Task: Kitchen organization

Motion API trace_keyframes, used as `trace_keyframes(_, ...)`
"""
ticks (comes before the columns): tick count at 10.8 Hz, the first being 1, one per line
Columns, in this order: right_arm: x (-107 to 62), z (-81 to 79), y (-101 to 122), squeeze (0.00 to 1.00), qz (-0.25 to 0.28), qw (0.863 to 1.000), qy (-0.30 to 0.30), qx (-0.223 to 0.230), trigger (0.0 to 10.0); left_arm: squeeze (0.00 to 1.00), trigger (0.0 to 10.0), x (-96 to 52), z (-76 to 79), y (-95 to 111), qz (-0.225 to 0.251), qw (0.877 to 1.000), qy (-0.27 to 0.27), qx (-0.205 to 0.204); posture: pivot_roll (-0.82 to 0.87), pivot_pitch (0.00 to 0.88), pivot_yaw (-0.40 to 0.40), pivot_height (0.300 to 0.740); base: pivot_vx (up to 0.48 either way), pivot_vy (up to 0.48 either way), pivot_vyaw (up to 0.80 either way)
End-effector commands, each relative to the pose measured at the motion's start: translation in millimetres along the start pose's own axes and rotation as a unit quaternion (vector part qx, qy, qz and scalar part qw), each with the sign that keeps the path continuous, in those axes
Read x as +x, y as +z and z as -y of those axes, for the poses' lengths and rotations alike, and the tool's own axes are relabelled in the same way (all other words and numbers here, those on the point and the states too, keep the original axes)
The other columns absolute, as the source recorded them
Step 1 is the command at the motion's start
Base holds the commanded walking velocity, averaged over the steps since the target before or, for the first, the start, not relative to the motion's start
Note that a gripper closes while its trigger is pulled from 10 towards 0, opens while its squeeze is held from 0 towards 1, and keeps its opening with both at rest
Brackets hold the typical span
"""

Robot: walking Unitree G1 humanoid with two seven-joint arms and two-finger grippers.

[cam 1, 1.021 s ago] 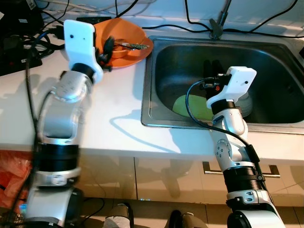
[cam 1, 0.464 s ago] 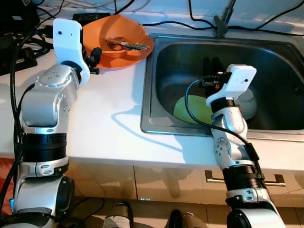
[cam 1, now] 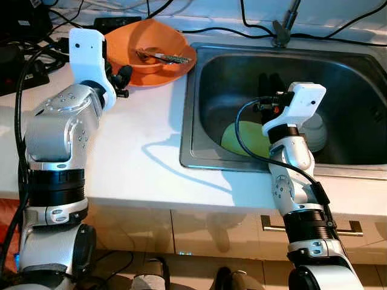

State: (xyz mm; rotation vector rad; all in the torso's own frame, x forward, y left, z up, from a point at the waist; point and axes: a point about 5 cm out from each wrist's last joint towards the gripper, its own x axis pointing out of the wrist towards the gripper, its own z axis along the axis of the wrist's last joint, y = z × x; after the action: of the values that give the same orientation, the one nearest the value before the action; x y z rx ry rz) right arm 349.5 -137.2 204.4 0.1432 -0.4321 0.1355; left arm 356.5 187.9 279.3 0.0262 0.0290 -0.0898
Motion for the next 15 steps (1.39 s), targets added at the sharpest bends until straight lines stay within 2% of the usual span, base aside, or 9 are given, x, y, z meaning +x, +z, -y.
trace_keyframes(1, -2.6, 4.6, -2.3, 0.0, -0.006, 1.0, -0.01, 0.003, 10.0, 0.0, 10.0, -1.7, 1.2, 0.5, -0.001, 1.0, -0.004, -0.005, 0.16, 0.177, -0.018, 0.74, 0.0, 0.0, 0.0)
trace_keyframes(2, -2.3, 5.1, -2.1, 0.0, -0.006, 1.0, -0.01, 0.002, 10.0, 0.0, 0.0, -1.2, 2.3, -3.5, -0.007, 1.0, -0.008, -0.018, 0.16, 0.178, -0.017, 0.74, 0.0, 0.0, 0.0)
trace_keyframes(5, -2.5, 5.0, -2.3, 0.0, -0.007, 1.0, -0.01, 0.001, 10.0, 0.0, 0.0, -2.6, 3.8, -1.8, 0.001, 1.0, -0.008, -0.015, 0.16, 0.179, -0.019, 0.74, 0.0, 0.0, 0.0)
trace_keyframes(11, -2.5, 5.0, -3.1, 0.0, -0.01, 1.0, -0.009, 0.002, 10.0, 0.0, 0.0, 1.2, 7.4, -9.9, -0.028, 0.999, -0.02, -0.008, 0.16, 0.18, -0.019, 0.74, 0.0, 0.0, 0.0)
trace_keyframes(14, -2.3, 4.2, -3.3, 0.0, -0.01, 1.0, -0.009, 0.002, 10.0, 0.0, 0.0, 13.9, 11.2, -24.5, -0.047, 0.998, -0.043, -0.015, 0.15, 0.175, -0.014, 0.74, 0.0, 0.0, 0.0)
trace_keyframes(15, -2.5, 3.9, -2.8, 0.0, -0.008, 1.0, -0.009, 0.002, 10.0, 0.0, 0.0, 23.1, 17.5, -31.4, -0.05, 0.997, -0.057, 0.005, 0.15, 0.173, -0.01, 0.74, 0.0, 0.0, 0.0)
